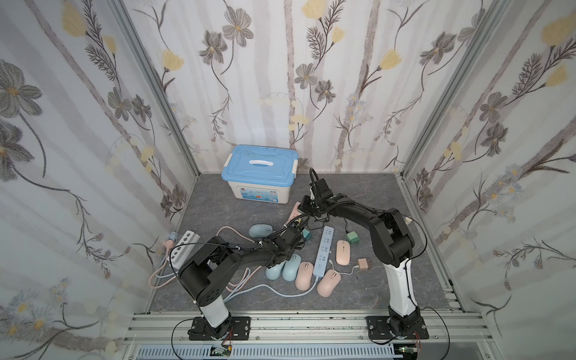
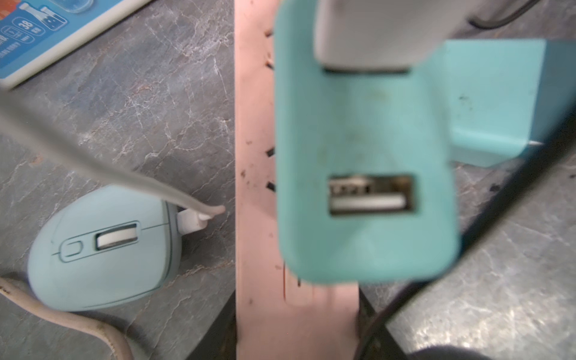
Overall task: Unplug the wireless mouse
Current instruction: Remove the plug from the socket.
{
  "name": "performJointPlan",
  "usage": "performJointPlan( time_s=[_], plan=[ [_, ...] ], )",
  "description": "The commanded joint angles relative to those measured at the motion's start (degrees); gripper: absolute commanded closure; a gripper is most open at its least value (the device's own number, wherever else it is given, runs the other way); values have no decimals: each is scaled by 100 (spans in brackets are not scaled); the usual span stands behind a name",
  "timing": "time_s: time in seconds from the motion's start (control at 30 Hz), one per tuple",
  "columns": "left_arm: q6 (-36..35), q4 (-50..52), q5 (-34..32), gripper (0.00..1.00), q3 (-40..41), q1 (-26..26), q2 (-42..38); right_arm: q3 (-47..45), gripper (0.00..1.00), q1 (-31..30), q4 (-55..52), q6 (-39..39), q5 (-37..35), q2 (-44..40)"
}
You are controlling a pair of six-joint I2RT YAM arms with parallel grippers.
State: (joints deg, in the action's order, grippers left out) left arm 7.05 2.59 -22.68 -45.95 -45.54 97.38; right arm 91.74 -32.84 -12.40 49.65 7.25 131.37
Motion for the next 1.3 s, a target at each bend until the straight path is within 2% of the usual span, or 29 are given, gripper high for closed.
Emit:
performJointPlan(
  time_s=[0.0, 0.17, 0.33, 0.43, 0.47, 0.6, 0.7, 0.8, 0.97, 1.07, 1.2, 1.23, 1.27],
  plan=[
    [183, -198, -149, 100, -62, 32, -23, -22, 100, -115, -161, -304, -562, -10],
    [174, -222, -153, 100, -46, 33, -27, -322, 100, 280, -47, -591, 1414, -71],
    [165, -206, -149, 100, -46, 28, -21, -614, 100, 786, 139, -604, 2586, -213],
    [167, -201, -149, 100, -38, 30, -27, -702, 100, 852, 279, -474, 2848, -166],
    [169, -193, -149, 100, -51, 30, -25, -710, 100, 790, 259, -525, 2641, -217],
    [176, -167, -141, 100, -93, 29, 5, -922, 100, 251, 120, -770, 480, -615],
    [183, -148, -125, 100, -103, 28, 26, -879, 100, -61, -58, -835, -494, -625],
    [196, -148, -105, 100, -111, 31, 36, -427, 100, -313, -696, -1154, -1219, -410],
    [192, -154, -125, 100, -104, 29, 10, -233, 100, -286, -1101, -1578, -1511, -470],
    [183, -159, -131, 100, -98, 28, -3, 85, 100, -256, -1576, -1899, -1931, -385],
    [185, -175, -119, 100, -87, 31, -6, 147, 100, -382, -1615, -2091, -2324, -431],
    [183, -182, -114, 100, -98, 33, -1, 113, 100, -320, -1503, -2047, -1740, -433],
    [183, -173, -114, 100, -98, 30, 0, -137, 100, -195, -1091, -1960, -846, -527]
  ],
)
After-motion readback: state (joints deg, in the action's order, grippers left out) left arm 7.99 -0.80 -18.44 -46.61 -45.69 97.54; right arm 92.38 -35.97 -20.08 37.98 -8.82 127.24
